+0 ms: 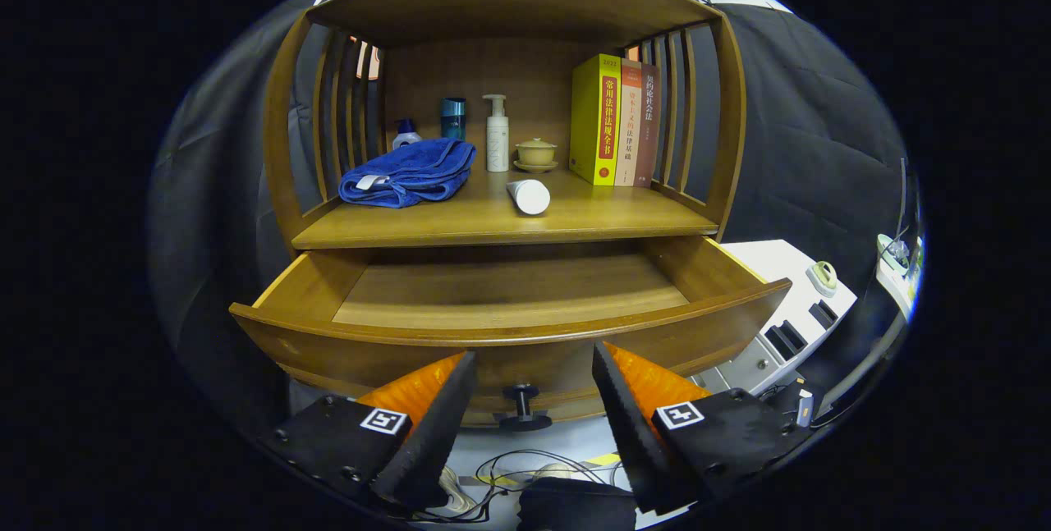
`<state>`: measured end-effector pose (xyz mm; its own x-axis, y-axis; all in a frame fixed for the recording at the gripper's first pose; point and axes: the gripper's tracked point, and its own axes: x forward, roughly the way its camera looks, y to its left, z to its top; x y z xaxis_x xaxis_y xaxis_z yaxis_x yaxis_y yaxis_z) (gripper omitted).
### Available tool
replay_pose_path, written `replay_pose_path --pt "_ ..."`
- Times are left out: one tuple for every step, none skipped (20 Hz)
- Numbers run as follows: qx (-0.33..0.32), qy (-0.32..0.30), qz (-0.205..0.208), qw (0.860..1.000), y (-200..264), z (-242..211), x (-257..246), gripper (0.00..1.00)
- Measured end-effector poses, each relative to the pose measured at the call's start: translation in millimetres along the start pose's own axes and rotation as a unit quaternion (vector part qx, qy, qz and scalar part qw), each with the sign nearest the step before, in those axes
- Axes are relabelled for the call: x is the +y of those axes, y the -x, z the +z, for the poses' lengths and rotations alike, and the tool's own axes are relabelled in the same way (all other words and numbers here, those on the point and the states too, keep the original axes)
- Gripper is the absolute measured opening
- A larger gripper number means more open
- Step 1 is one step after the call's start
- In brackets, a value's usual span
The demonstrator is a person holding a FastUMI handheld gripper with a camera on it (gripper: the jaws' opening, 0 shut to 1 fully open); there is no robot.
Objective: Pull open the drawer, take out the items inside it, and place them on the countertop above the cabinet.
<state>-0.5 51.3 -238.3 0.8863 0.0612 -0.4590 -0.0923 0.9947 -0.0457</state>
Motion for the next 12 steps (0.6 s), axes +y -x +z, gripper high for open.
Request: replay_pose_path --pt "0.001 0.0 -0.001 1.0 -3.2 0.1 0.2 0.95" --pt "0.002 0.0 -0.002 1.0 -6.7 1.5 0.4 0.95" --pt "0.002 0.001 -0.002 1.0 -10.1 2.2 0.8 0.95" --pt "0.002 0.002 -0.003 1.0 -13.4 3.9 1.3 0.95" --pt "0.001 0.003 -0.003 1.0 -16.3 4.9 1.8 0.95" --pt "0.001 0.003 -0.003 1.0 -20.2 5.7 2.0 0.95" --pt "0.001 0.003 -0.004 1.0 -23.9 6.6 2.5 0.95" --pt "0.001 0.003 -0.004 1.0 -28.8 8.3 2.6 0.95" --pt "0.0 0.002 -0.004 1.0 -33.5 9.5 3.0 0.95" --pt "0.0 0.002 -0.004 1.0 -37.2 10.4 3.5 0.95" --pt "0.0 0.002 -0.004 1.0 -40.4 12.2 3.6 0.95" --pt "0.001 0.003 -0.002 1.0 -44.4 13.1 4.1 0.95"
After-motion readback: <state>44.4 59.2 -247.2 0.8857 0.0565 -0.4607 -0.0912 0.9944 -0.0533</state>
